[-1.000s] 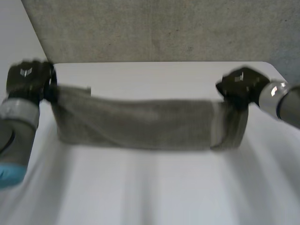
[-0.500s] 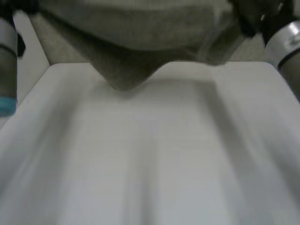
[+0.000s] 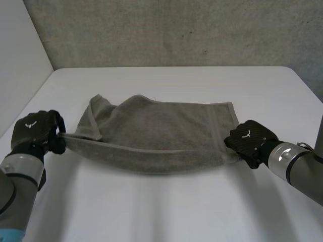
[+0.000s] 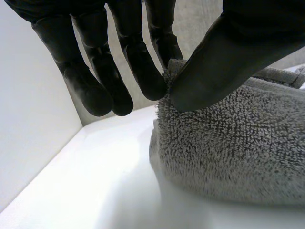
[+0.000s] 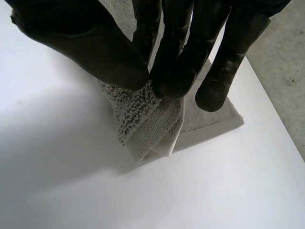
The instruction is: Fold the towel.
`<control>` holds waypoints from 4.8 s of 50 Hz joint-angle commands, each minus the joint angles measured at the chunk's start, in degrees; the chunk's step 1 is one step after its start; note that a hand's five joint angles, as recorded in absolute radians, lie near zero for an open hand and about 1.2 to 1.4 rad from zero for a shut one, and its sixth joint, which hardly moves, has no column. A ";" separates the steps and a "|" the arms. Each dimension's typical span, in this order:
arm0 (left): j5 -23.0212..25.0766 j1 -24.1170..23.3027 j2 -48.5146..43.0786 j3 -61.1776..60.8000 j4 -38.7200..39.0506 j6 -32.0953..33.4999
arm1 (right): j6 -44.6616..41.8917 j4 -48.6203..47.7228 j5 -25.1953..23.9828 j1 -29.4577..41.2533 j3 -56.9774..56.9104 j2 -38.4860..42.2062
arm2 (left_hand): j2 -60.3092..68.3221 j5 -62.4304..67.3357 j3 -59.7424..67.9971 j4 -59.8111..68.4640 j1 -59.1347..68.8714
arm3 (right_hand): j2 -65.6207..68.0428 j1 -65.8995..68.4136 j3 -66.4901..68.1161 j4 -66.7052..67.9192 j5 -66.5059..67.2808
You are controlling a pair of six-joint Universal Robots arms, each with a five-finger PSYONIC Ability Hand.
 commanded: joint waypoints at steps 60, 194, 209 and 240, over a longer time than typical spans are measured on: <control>27.35 -2.17 -33.85 45.76 -46.17 48.71 | 0.26 -4.11 -0.26 -0.28 5.61 0.24 | -55.45 -62.43 -56.88 -55.56 -50.84 | 5.91 4.50 2.76 3.03 3.27; 13.64 9.43 -17.95 22.12 -4.18 7.76 | 1.05 -4.37 -3.68 -10.12 -20.05 11.58 | -7.18 -14.16 -8.61 -7.29 -2.58 | 5.91 4.50 2.76 3.03 3.27; 4.86 5.03 -30.96 34.78 0.83 7.85 | 2.37 -19.05 5.02 -6.08 -25.68 24.15 | -7.18 -14.16 -8.61 -7.29 -2.58 | 2.44 1.03 -0.71 -0.44 -0.21; 4.24 -0.23 -38.96 43.22 -0.04 12.60 | 4.65 -29.77 6.07 -5.02 -27.09 26.97 | -76.97 -83.95 -78.40 -77.08 -72.36 | -64.09 -65.50 -67.24 -66.97 -66.73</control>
